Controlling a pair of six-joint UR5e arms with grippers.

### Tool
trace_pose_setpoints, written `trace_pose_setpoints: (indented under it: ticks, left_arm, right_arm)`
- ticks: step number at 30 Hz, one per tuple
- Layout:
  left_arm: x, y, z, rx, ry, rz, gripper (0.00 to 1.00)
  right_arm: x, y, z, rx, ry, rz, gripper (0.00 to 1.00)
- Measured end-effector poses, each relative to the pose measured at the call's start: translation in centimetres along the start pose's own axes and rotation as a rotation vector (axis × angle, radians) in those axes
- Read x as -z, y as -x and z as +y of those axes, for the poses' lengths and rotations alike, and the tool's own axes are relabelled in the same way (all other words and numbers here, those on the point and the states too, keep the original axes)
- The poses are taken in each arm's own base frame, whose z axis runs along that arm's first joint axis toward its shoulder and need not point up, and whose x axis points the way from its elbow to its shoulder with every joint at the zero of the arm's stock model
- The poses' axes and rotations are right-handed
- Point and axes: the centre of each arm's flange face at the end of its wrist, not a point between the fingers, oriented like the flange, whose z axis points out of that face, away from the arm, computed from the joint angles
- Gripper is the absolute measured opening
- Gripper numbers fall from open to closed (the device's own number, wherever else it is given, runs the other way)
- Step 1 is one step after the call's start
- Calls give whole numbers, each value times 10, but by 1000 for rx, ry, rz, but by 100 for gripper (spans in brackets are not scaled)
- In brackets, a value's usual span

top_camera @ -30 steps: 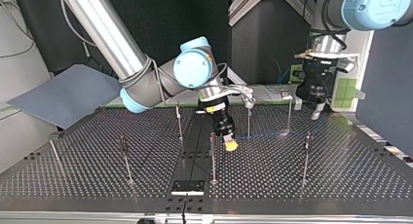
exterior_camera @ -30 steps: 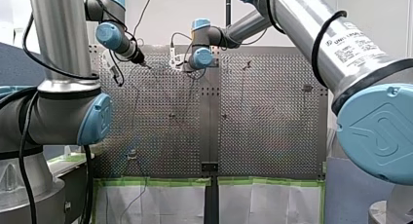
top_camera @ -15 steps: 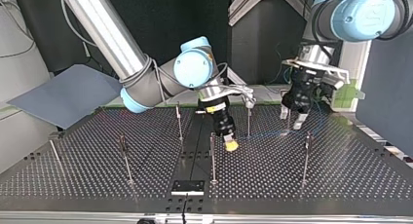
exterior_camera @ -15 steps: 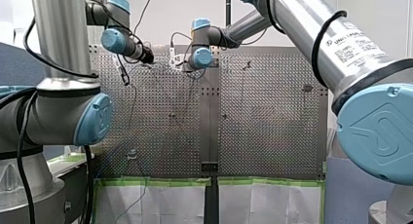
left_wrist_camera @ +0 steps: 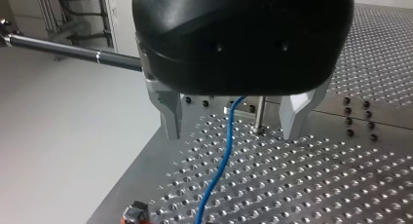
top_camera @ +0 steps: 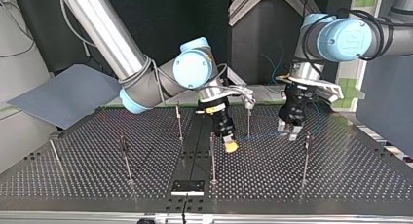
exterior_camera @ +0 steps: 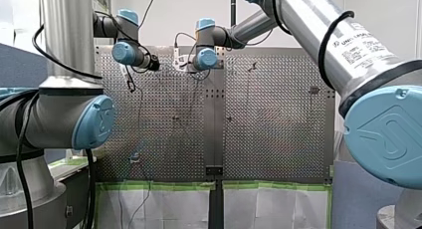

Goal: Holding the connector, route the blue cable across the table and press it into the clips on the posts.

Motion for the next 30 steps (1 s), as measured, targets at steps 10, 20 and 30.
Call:
trace_pose_setpoints:
  ticks: [10,20,30]
  left_arm:
    - [-23,-2,-5,0,14,-33,98]
    - [-37,-7,-5,-10,56,-46,98]
    - [-38,-8,-8,-2,62,-55,43]
  right_arm:
    - [0,0,1,0,1,1,0]
    - [-1,0,2,-1,1,1,0]
    - [0,0,-1,-4,-2,1,0]
